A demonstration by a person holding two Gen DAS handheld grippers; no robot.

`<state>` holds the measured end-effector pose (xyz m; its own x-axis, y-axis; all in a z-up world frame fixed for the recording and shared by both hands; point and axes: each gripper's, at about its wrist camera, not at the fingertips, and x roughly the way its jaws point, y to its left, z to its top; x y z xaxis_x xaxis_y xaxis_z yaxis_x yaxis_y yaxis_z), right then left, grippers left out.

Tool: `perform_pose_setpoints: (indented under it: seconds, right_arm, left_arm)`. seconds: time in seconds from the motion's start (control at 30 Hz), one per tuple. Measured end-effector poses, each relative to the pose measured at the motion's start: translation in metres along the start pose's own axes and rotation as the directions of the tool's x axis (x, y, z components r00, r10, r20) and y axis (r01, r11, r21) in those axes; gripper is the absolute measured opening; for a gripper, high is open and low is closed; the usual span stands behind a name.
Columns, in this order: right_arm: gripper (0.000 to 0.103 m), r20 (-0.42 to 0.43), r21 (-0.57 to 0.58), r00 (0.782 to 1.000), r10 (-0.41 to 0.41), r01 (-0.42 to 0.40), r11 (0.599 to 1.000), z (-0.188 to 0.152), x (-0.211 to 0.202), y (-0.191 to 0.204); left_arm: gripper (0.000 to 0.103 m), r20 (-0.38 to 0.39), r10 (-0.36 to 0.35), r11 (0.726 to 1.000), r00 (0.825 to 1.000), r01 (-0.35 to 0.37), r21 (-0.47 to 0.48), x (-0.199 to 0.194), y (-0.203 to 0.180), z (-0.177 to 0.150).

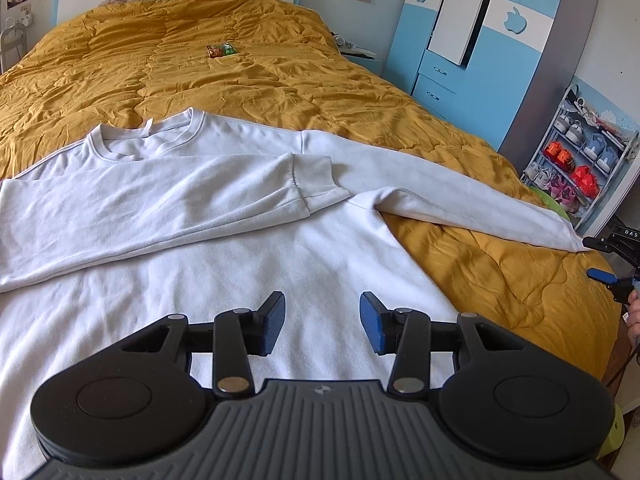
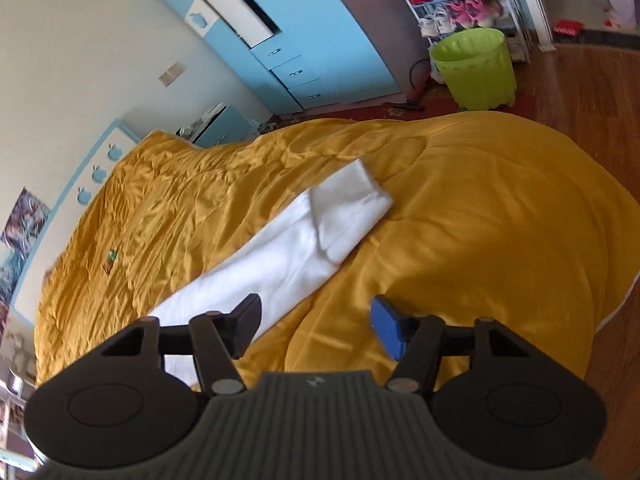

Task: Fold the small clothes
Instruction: 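Grasp the other sleeve cuff with the right tool and lift it, then fold the held sleeve across the body toward the left tool and release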

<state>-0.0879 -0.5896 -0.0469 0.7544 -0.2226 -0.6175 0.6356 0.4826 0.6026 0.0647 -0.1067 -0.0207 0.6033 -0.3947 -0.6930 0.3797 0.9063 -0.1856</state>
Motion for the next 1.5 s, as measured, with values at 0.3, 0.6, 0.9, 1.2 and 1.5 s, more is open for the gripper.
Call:
perform_pose_setpoints:
  seconds: [0.3,0.6,0.9,1.2,1.5]
  right_arm:
    - [0.043,0.011,0.216,0.995,0.097,-0.097,0.972,0.031,0.054,-0.035]
    - [0.002,0.02,0.225,0.994,0.111,-0.113,0.968,0.036,0.068,-0.024]
    - [0.002,0.098,0.091,0.977,0.188,-0.197,0.976,0.041,0.034,0.034]
    - [0.002,0.12,-0.064,0.925,0.361,-0.356,0.932,0.033,-0.001,0.128]
    - [0.002,0.018,-0.204,0.87,0.493,-0.479,0.854,-0.023,-0.014,0.235]
  left_arm:
    - [0.052,-0.015,0.049,0.997,0.999,-0.05,-0.065,0.001,0.006,-0.008]
    - [0.052,-0.024,0.131,0.989,0.991,-0.133,-0.07,-0.008,0.023,-0.019]
    - [0.052,-0.041,0.182,0.972,0.982,-0.186,-0.142,-0.022,0.052,-0.018]
    - [0.052,-0.051,0.225,0.957,0.973,-0.23,-0.176,-0.042,0.077,-0.022]
    - [0.052,-0.061,0.241,0.946,0.969,-0.249,-0.209,-0.059,0.11,-0.037]
